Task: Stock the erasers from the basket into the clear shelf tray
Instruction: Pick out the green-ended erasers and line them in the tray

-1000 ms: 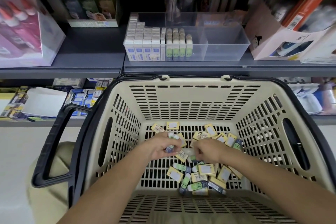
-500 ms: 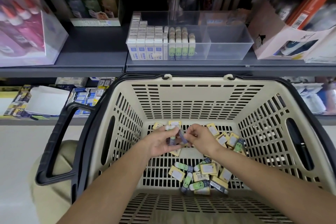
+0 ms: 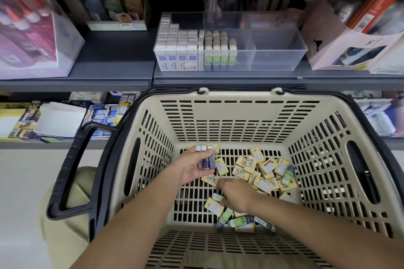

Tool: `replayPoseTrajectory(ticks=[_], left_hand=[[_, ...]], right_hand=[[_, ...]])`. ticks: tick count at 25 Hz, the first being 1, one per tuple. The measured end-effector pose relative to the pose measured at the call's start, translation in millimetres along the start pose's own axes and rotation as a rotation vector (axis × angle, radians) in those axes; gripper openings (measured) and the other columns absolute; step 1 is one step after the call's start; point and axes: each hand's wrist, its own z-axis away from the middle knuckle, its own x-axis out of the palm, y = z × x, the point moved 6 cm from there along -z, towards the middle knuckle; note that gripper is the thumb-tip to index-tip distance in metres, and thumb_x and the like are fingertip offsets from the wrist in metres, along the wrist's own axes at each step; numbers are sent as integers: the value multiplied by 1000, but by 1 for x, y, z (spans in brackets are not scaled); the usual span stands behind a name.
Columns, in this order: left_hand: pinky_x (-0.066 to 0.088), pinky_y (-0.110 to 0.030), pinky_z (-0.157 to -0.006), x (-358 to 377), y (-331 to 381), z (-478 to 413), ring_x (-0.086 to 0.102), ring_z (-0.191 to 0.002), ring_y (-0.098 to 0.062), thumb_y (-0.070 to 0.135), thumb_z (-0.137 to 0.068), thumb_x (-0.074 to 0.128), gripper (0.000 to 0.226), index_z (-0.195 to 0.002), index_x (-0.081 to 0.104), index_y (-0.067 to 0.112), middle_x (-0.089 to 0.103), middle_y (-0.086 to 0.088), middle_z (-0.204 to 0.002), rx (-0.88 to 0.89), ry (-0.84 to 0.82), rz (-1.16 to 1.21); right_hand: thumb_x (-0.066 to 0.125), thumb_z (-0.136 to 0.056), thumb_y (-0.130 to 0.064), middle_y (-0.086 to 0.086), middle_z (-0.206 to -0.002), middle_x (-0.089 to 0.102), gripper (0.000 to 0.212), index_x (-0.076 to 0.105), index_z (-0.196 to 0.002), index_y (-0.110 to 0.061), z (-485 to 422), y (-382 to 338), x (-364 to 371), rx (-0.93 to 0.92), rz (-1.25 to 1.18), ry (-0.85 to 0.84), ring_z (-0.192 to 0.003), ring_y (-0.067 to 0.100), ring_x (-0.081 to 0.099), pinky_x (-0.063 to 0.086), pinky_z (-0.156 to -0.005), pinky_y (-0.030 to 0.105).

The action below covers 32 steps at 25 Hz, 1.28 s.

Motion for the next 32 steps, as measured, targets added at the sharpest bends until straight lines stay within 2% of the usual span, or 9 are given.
replayPoseTrajectory(ticks=[3, 6, 8, 11, 16, 20, 23, 26, 32], left_hand=[[57, -36, -67, 11, 9, 7, 64, -82, -23, 12, -84, 68, 35, -116, 55, 7, 65, -11, -93, 5, -36, -59], [57, -30, -61, 26, 30, 19, 64, -80, -24, 7, -79, 70, 37, -113, 54, 4, 63, -15, -96, 59, -120, 3], [58, -30, -63, 36, 48, 28, 63, -82, -24, 3, -79, 70, 35, -110, 54, 6, 64, -15, -100, 124, -147, -30], [57, -33, -71, 49, 73, 47, 63, -76, -20, 1, -81, 68, 26, -103, 56, 6, 63, -10, -90, 241, -159, -186], [56, -26, -64, 68, 127, 83, 66, -70, -13, 3, -84, 64, 18, -99, 56, 8, 66, -5, -82, 547, -180, -338], [54, -28, -64, 69, 179, 96, 62, -65, -13, 3, -86, 62, 15, -96, 56, 13, 67, -2, -74, 779, -115, -287], [55, -35, -70, 65, 197, 91, 61, -64, -13, 4, -87, 62, 14, -95, 57, 14, 67, -6, -81, 829, -42, -272], [56, -41, -75, 60, 201, 80, 66, -66, -12, 6, -86, 64, 15, -95, 59, 16, 70, -3, -83, 811, -4, -278], [55, -25, -67, 52, 203, 65, 67, -75, -13, 5, -86, 63, 18, -99, 59, 17, 70, -5, -94, 776, -19, -198]], right_hand=[[58, -84, -25, 4, -97, 64, 21, 58, -101, -11, 2, 8, -25, 32, -179, 50, -87, 21, 61, 50, -72, 29], [63, -81, -18, -2, -80, 62, 26, 59, -107, -18, 10, 24, -77, 66, -526, 135, -71, 14, 60, 49, -67, 28], [66, -81, -16, -2, -72, 60, 29, 58, -108, -26, 20, 31, -114, 44, -615, 212, -59, 10, 56, 47, -59, 27], [72, -79, -18, -5, -69, 63, 15, 61, -88, -21, 40, 36, -155, 17, -689, 333, -55, 1, 59, 50, -59, 20], [75, -76, -21, -6, -75, 66, 12, 63, -77, -26, 70, 28, -227, -33, -648, 564, -69, 4, 64, 53, -69, 16], [75, -75, -25, -9, -69, 69, 13, 63, -73, -29, 81, 40, -305, 9, -651, 895, -65, 0, 66, 48, -62, 7], [71, -79, -29, -8, -77, 70, 6, 66, -80, -25, 69, 53, -348, 155, -485, 1079, -71, 7, 65, 50, -69, 16], [65, -82, -29, -5, -80, 66, 8, 68, -88, -24, 41, 62, -376, 250, -372, 1066, -85, 17, 63, 51, -79, 30], [63, -84, -33, -4, -96, 71, 6, 67, -84, -29, -15, 65, -385, 295, -240, 801, -92, 19, 63, 51, -85, 35]])
